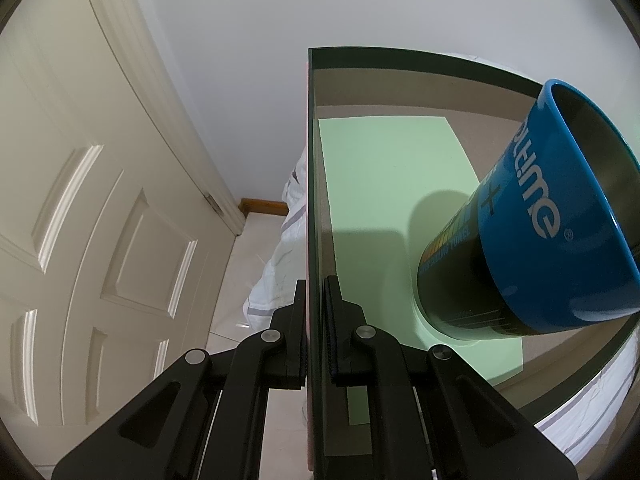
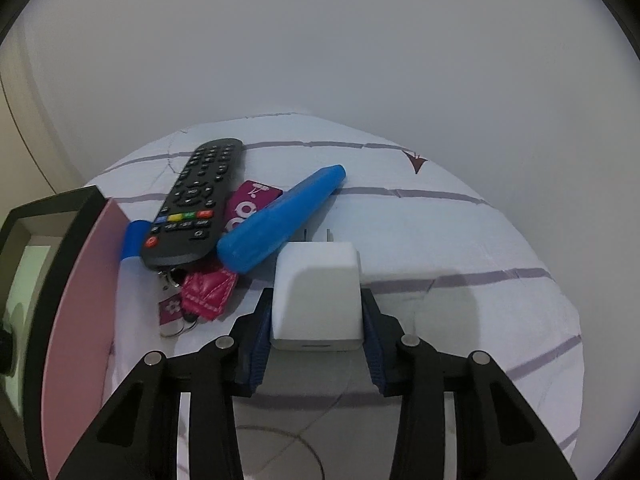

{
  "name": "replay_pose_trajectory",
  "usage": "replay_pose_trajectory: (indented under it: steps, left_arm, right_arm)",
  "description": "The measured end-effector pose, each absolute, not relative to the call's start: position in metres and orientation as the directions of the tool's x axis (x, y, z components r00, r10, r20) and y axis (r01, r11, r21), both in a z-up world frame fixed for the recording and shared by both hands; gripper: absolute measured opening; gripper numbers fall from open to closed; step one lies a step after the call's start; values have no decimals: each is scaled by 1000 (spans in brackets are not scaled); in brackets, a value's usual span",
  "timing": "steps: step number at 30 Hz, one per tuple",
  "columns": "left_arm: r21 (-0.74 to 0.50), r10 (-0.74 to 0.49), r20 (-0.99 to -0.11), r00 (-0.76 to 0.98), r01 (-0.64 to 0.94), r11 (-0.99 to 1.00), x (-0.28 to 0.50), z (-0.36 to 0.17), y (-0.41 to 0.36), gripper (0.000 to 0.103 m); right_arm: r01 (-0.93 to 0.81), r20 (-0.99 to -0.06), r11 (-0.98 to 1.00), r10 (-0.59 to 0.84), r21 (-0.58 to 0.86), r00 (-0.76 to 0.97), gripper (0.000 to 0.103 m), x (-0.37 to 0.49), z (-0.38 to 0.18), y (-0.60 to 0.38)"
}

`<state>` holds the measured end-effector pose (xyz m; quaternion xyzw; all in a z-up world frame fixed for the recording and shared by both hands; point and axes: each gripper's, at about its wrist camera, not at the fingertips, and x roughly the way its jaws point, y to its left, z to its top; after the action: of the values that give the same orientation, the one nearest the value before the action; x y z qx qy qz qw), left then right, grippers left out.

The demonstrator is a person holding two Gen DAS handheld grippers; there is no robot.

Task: Organize rigid objects
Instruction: 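Grasp the white charger with the right gripper, then place the white charger into the box beside the cup, open right gripper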

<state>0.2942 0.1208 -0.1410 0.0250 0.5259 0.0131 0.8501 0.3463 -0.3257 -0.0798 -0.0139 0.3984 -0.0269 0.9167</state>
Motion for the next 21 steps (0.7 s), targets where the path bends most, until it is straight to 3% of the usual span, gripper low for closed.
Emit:
replay_pose_trajectory:
  steps: [9, 21]
  left_arm:
    - [55, 47, -892, 450, 4, 998, 292, -141, 121, 6]
    - [53, 48, -892, 450, -2, 999, 292, -141, 123, 6]
  right_arm:
    - [0, -703, 999, -33, -48, 711, 41, 295, -66, -317]
    - [-105, -594, 994, 73, -19, 801, 41, 243, -24, -274]
